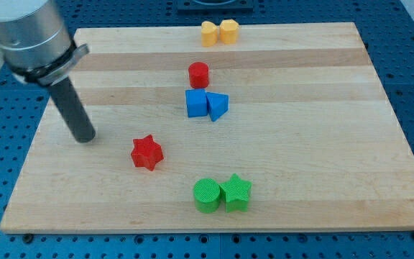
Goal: Slide the red star diagonally to the bottom right of the triangle
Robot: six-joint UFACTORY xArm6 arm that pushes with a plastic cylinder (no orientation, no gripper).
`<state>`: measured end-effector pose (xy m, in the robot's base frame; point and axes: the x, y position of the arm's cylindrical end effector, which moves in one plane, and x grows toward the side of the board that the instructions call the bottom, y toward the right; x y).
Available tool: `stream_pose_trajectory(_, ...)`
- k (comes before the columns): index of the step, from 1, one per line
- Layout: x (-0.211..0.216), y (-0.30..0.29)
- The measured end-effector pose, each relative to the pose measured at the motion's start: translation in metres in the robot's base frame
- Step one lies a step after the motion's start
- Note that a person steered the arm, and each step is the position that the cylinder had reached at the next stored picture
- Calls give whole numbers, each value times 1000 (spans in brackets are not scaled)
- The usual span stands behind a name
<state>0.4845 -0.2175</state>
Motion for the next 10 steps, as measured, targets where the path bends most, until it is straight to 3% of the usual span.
stream_pose_trajectory(1,20,37)
stream_pose_trajectory(3,21,216)
stream_pose_trajectory(4,10,214)
stream_pose_trajectory(5,5,166)
stream_pose_trajectory(7,50,162)
stream_pose_trajectory(9,51,302)
stream_pose_trajectory(10,51,333)
